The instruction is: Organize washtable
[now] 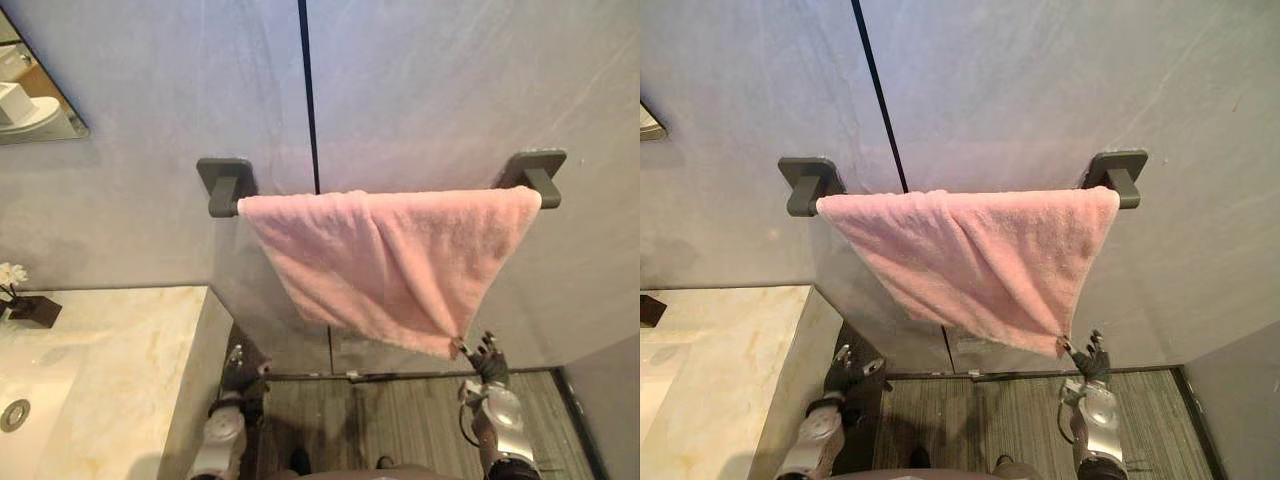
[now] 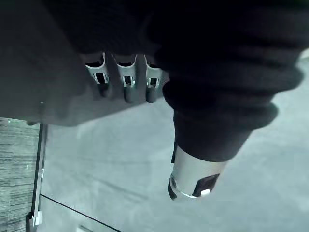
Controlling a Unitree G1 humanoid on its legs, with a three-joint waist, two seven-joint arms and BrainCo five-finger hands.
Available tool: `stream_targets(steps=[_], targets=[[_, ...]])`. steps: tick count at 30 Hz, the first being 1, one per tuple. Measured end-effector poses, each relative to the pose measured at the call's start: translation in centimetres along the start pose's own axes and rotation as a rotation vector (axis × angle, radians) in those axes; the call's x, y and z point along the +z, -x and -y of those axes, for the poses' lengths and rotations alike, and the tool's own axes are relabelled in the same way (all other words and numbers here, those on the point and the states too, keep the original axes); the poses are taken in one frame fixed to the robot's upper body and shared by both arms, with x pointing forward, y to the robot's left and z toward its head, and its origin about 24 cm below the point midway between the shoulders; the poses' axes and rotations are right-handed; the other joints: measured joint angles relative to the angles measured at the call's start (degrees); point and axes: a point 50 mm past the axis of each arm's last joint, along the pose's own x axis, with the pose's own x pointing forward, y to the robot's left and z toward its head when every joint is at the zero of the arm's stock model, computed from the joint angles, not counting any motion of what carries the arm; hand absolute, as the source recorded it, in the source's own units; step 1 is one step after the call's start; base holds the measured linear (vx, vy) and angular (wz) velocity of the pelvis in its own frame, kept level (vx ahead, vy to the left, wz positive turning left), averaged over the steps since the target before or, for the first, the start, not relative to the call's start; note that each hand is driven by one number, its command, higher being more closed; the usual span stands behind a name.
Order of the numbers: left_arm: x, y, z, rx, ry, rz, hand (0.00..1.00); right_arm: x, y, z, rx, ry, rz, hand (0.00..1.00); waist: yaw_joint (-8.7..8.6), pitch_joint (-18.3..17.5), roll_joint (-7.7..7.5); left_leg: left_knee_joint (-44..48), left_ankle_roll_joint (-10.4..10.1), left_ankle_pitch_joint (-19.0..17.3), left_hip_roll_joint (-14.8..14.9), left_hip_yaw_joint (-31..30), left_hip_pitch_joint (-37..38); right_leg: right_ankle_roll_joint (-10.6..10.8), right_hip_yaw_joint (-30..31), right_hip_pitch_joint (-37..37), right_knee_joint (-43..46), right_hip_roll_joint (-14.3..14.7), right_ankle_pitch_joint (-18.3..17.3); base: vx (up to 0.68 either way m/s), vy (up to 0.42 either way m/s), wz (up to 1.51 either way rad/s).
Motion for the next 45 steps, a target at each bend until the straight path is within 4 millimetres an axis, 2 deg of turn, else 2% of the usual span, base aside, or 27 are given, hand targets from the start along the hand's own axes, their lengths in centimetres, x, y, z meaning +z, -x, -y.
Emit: stream_targets(steps=[2, 5, 12, 14, 16, 18, 19, 20, 22, 24, 25, 26, 28, 29, 31, 32, 34, 36, 39, 42, 45], targets=[[0.5, 0.0, 0.0, 0.001, 0.011, 0.021, 0.00, 0.4, 0.2, 0.1, -0.009, -0.015, 0.024, 0.00, 0.03, 0.0, 0.00, 0.0, 0.0, 0.0, 0.0, 0.0, 0.0, 0.0, 0.0, 0.0, 0.0, 0.0, 0.0, -0.02, -0.006, -0.01], [2.7, 0.3, -0.1, 0.000, 0.040, 0.129, 0.00, 1.8, 0.5, 0.7, -0.024, -0.042, 0.091, 0.00, 0.02, 0.0, 0.00, 0.0, 0.0, 0.0, 0.0, 0.1, 0.2, 0.0, 0.3, 0.0, 0.3, -0.3, 0.0, -0.06, -0.005, -0.02], [8.6, 2.2, -1.1, 0.044, 0.161, 0.411, 0.00, 7.0, 1.9, 5.2, -0.190, -0.106, 0.340, 0.00, -0.18, -0.2, -0.07, -0.3, 0.4, -0.7, 0.0, 0.2, 0.0, 0.1, 1.1, -1.2, 1.0, -0.5, -0.1, -0.06, 0.000, -0.06], [11.8, 3.6, -1.8, 0.055, 0.209, 0.570, 0.00, 9.9, 2.8, 6.4, -0.249, -0.134, 0.475, 0.00, -0.36, -0.5, -0.36, 0.0, 0.7, -0.5, 0.0, 0.3, 0.0, 0.1, 1.1, -1.2, 1.0, -0.5, 0.0, 0.02, -0.006, -0.07], [14.0, 4.7, -2.4, 0.074, 0.231, 0.688, 0.00, 12.1, 3.8, 6.8, -0.268, -0.149, 0.588, 0.00, -0.37, -0.8, -0.55, 0.1, 0.7, -0.4, 0.0, 0.3, 0.0, 0.1, 1.1, -1.1, 1.0, -0.5, 0.1, 0.04, -0.012, -0.04], [16.6, 6.8, -3.0, 0.109, 0.268, 0.848, 0.00, 15.8, 5.9, 7.1, -0.282, -0.174, 0.792, 0.00, -0.27, -1.3, -0.63, 0.1, 0.7, -0.4, -0.1, 0.5, 0.0, 0.1, 1.2, -1.1, 1.1, -0.6, 0.1, 0.02, -0.008, 0.00], [17.1, 7.2, -3.1, 0.109, 0.272, 0.882, 0.00, 16.6, 6.3, 6.9, -0.276, -0.179, 0.838, 0.00, -0.29, -1.3, -0.66, 0.1, 0.7, -0.4, -0.1, 0.5, 0.0, 0.1, 1.2, -1.1, 1.1, -0.6, 0.1, 0.00, 0.000, 0.00], [18.7, 8.5, -3.2, 0.103, 0.286, 0.983, 0.00, 18.7, 7.4, 6.5, -0.256, -0.194, 0.954, 0.00, -0.30, -1.3, -0.69, 0.1, 0.7, -0.4, -0.1, 0.6, 0.1, 0.1, 1.2, -1.1, 1.1, -0.6, 0.1, 0.00, 0.000, 0.00], [20.7, 10.2, -3.3, 0.078, 0.304, 1.115, 0.00, 21.3, 9.0, 5.8, -0.212, -0.211, 1.104, 0.00, -0.23, -1.3, -0.66, 0.1, 0.7, -0.5, -0.1, 0.6, 0.3, 0.1, 1.3, -1.0, 1.1, -0.6, 0.1, -0.01, -0.006, -0.02], [22.9, 12.2, -3.1, 0.012, 0.320, 1.277, 0.00, 24.0, 11.1, 4.2, -0.097, -0.234, 1.285, 0.00, -0.13, -1.4, -0.61, 0.1, 0.7, -0.5, 0.0, 1.0, 0.7, 0.2, 1.8, -1.0, 1.5, -0.6, 0.0, -0.04, -0.010, -0.10], [23.9, 13.1, -2.7, -0.065, 0.321, 1.354, 0.00, 25.5, 12.5, 2.9, 0.026, -0.256, 1.384, 0.00, -0.02, -1.4, -0.53, 0.1, 0.8, -0.5, 0.0, 1.3, 1.0, 0.2, 2.2, -0.9, 1.8, -0.6, 0.0, -0.05, -0.005, -0.10], [24.3, 13.3, -2.4, -0.100, 0.319, 1.373, 0.00, 25.9, 13.0, 2.3, 0.081, -0.264, 1.418, 0.00, -0.01, -1.5, -0.47, 0.1, 0.8, -0.5, 0.0, 1.4, 1.1, 0.2, 2.4, -0.9, 1.9, -0.6, 0.0, -0.06, -0.005, -0.10], [25.3, 13.8, -0.2, -0.336, 0.315, 1.408, 0.00, 27.3, 15.2, -1.2, 0.407, -0.321, 1.525, 0.00, -0.04, -1.6, -0.26, 0.1, 0.8, -0.5, -0.1, 1.6, 1.5, 0.3, 2.5, -0.9, 2.5, -0.6, -0.1, -0.07, -0.005, -0.08], [25.4, 13.8, 0.4, -0.390, 0.309, 1.406, 0.00, 27.4, 15.5, -1.9, 0.477, -0.333, 1.531, 0.00, -0.03, -1.7, -0.25, 0.1, 0.8, -0.5, -0.1, 1.7, 1.7, 0.4, 2.5, -0.9, 2.6, -0.6, -0.1, -0.06, -0.005, -0.06], [25.1, 13.6, 3.6, -0.636, 0.277, 1.357, 0.00, 27.1, 16.5, -5.3, 0.773, -0.348, 1.496, 0.00, 0.04, -2.7, -0.14, 0.0, 0.8, -0.5, -0.4, 1.7, 1.9, 0.4, 2.5, -1.0, 3.0, -0.6, -0.2, -0.05, -0.003, -0.01], [25.0, 13.4, 4.2, -0.680, 0.273, 1.336, 0.00, 26.9, 16.6, -5.9, 0.824, -0.348, 1.482, 0.00, 0.05, -2.9, -0.09, 0.0, 0.8, -0.4, -0.4, 1.6, 1.9, 0.4, 2.5, -1.1, 3.0, -0.6, -0.2, -0.05, 0.003, 0.03], [23.4, 12.3, 6.7, -0.848, 0.217, 1.208, 0.00, 25.5, 16.7, -8.7, 1.048, -0.337, 1.367, 0.00, 0.00, -3.3, 0.09, -0.2, 0.9, -0.4, -0.5, 1.6, 2.0, 0.5, 2.5, -1.1, 3.0, -0.7, -0.2, -0.05, 0.003, 0.02], [22.3, 11.5, 7.9, -0.910, 0.186, 1.123, 0.00, 24.2, 16.0, -10.1, 1.120, -0.306, 1.263, 0.00, 0.02, -3.3, 0.11, -0.3, 0.9, -0.4, -0.6, 1.5, 1.9, 0.5, 2.5, -1.2, 3.0, -0.7, -0.2, -0.04, -0.004, 0.02], [20.5, 10.2, 9.0, -0.970, 0.127, 1.003, 0.00, 20.4, 13.5, -11.4, 1.161, -0.220, 1.017, 0.00, 0.20, -3.4, 0.14, -0.3, 1.2, -0.1, -0.6, 1.3, 1.8, 0.4, 2.4, -1.2, 3.0, -0.7, -0.2, -0.01, -0.008, 0.02], [18.6, 9.1, 9.1, -0.961, 0.089, 0.914, 0.00, 17.0, 11.6, -11.3, 1.139, -0.135, 0.839, 0.00, 0.02, -3.4, 0.23, -0.2, 1.2, -0.1, -0.8, 1.1, 1.6, 0.4, 2.4, -1.2, 2.8, -0.7, -0.2, 0.00, -0.003, 0.01], [16.8, 7.8, 9.2, -0.924, 0.010, 0.830, 0.00, 14.6, 10.2, -11.1, 1.100, -0.015, 0.740, 0.00, -0.16, -3.4, 0.24, 0.0, 1.2, -0.1, -0.9, 1.1, 1.6, 0.4, 2.4, -1.3, 2.8, -0.7, -0.2, 0.00, 0.000, 0.00]])
